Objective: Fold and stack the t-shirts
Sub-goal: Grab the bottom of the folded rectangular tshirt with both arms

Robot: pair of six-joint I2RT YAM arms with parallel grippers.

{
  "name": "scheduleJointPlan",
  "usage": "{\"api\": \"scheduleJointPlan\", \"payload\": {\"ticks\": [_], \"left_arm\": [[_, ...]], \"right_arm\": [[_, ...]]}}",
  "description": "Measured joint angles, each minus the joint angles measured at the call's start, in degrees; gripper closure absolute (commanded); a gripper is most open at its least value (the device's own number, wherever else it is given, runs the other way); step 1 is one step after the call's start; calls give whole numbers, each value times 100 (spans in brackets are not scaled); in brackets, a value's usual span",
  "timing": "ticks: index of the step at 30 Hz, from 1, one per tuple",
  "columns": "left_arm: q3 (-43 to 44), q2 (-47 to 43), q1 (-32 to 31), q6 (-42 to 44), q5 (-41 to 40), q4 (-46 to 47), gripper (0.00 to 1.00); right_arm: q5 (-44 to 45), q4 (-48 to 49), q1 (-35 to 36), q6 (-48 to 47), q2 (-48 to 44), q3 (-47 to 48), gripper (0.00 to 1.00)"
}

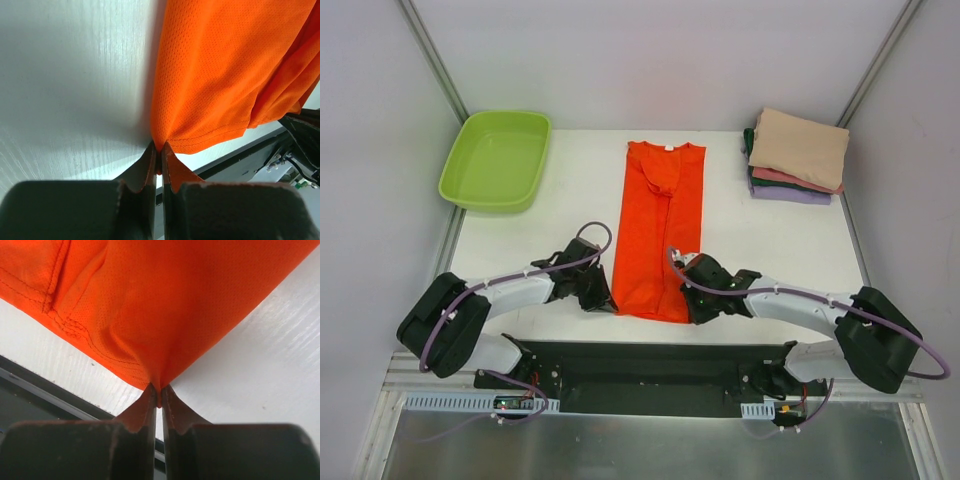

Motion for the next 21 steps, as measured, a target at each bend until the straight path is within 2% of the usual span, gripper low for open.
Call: {"api": "scheduleJointPlan", "payload": {"ticks": [6, 13, 21], "left_arm": [[-428, -483, -96, -122, 59, 76, 100], [-1034, -1543, -634, -334, 173, -297, 100], [-1043, -3051, -640, -422, 131, -837, 100]], "right_arm": [[-31, 61, 466, 317, -223, -216, 97], [-385, -240, 1220, 793, -809, -525, 98], [-470, -667, 1320, 861, -1609, -472, 99]]}}
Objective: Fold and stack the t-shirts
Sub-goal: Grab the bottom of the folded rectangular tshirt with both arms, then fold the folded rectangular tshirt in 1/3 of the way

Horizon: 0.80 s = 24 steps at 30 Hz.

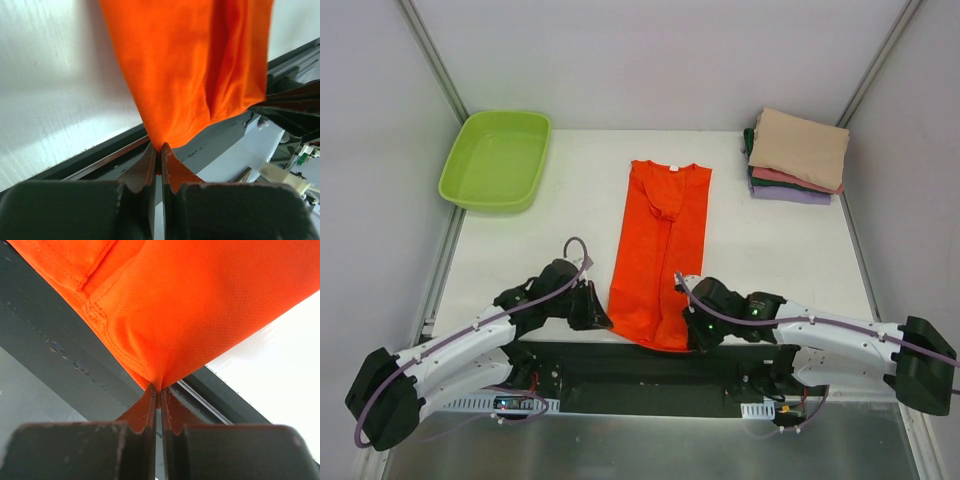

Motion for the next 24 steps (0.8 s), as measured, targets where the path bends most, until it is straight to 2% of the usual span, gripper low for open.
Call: {"api": "scheduleJointPlan", "payload": {"ticks": [4, 10, 13, 24], "left_arm": [[501, 127, 2, 90, -219, -101, 100], [1707, 1185, 66, 494, -719, -155, 100], [2354, 1808, 216, 688, -951, -129, 100], [3711, 3314, 809, 975, -1368, -133, 100]], "right_arm": [[170, -214, -85, -192, -83, 306, 99], [800, -413, -846, -710, 57, 1082, 99], [964, -367, -1298, -1027, 345, 1475, 100], [1231, -267, -2385, -1823, 1696, 2527, 100]]}}
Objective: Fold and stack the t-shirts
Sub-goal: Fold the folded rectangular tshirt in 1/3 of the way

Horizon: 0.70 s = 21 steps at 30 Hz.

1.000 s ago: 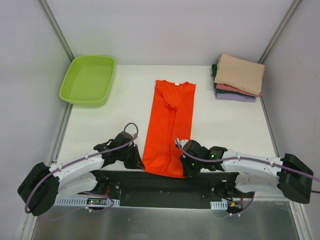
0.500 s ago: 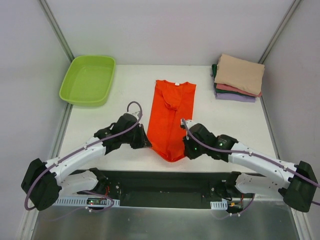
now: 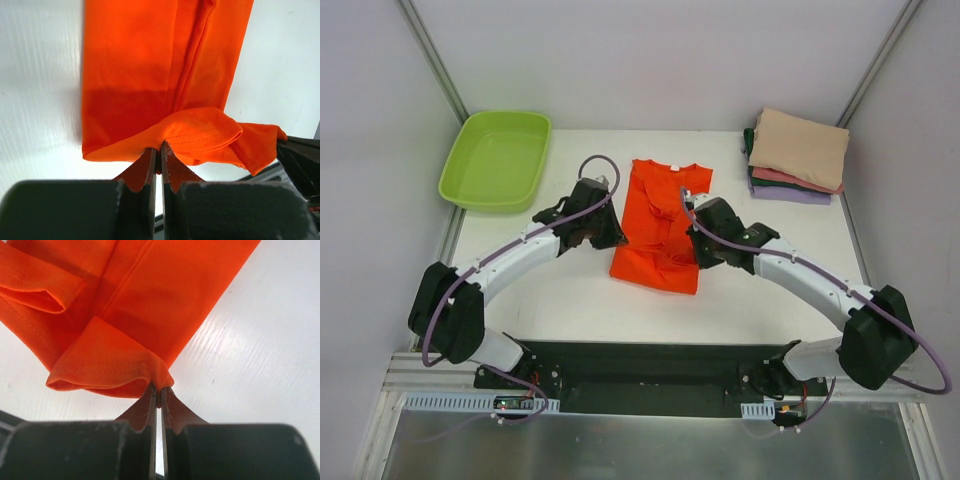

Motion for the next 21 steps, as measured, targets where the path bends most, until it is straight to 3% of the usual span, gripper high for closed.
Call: {"api": "scheduleJointPlan", "payload": {"ticks": [21], "left_arm": [[1847, 1947, 693, 988, 199, 7, 100]], "right_arm": [[-529, 168, -1215, -640, 1690, 1375, 99]]}}
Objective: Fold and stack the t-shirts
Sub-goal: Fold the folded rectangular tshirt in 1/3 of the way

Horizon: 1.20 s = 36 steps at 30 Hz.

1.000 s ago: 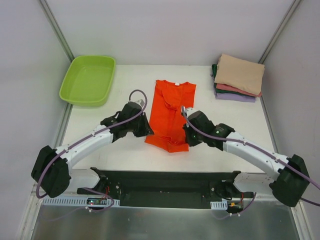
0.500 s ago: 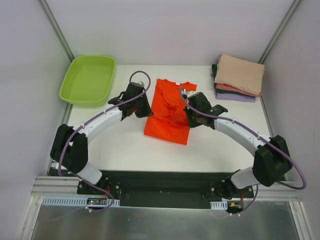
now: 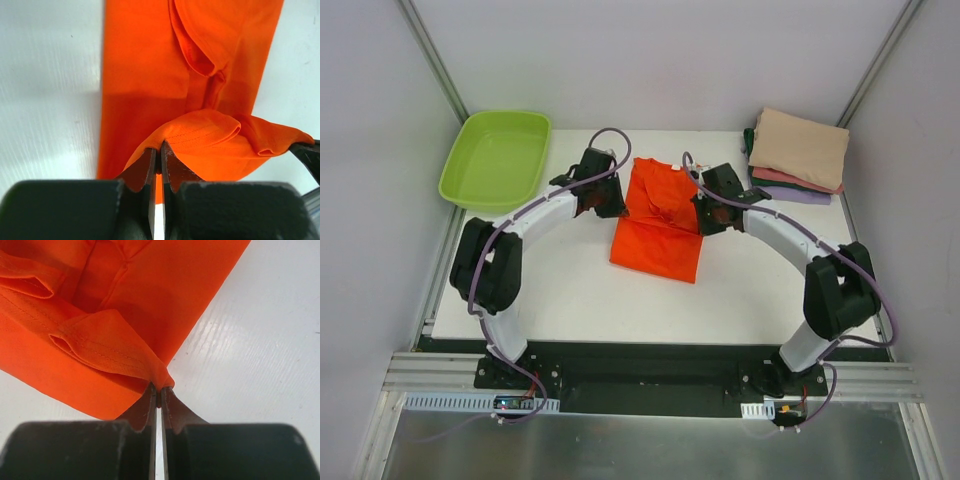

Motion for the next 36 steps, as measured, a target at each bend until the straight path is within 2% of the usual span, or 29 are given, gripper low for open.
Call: {"api": "scheduleJointPlan", "payload": {"ticks": [10, 13, 17, 19, 21, 22, 24, 25, 26, 31, 36], "left_arm": [[562, 848, 129, 317, 177, 0, 100], [697, 1023, 133, 356, 195, 0, 96], [855, 1231, 203, 402, 306, 0, 83], [931, 1327, 245, 428, 350, 4, 67], [966, 1388, 273, 476, 404, 2, 40], [981, 1410, 282, 501, 439, 0, 28], [994, 1419, 315, 562, 485, -2, 1], [997, 1419, 319, 570, 509, 7, 1], [999, 1416, 319, 614, 527, 11, 1], [651, 1121, 319, 592, 560, 22, 1], [-356, -28, 319, 562, 374, 28, 1]], "right_arm": [[-229, 63, -267, -59, 691, 367, 100], [-254, 81, -330, -57, 892, 468, 99], [-273, 101, -407, -50, 1126, 564, 91], [-273, 105, -431, -31, 1196, 584, 82], [-260, 98, -450, 4, 1241, 608, 60], [-247, 105, -455, 22, 1248, 616, 53], [-208, 98, -459, 39, 1246, 636, 25], [-195, 111, -459, 50, 1246, 649, 11], [-184, 118, -459, 48, 1237, 656, 4], [-136, 131, -426, 13, 1014, 616, 4], [-315, 227, -192, 13, 238, 120, 4]]}}
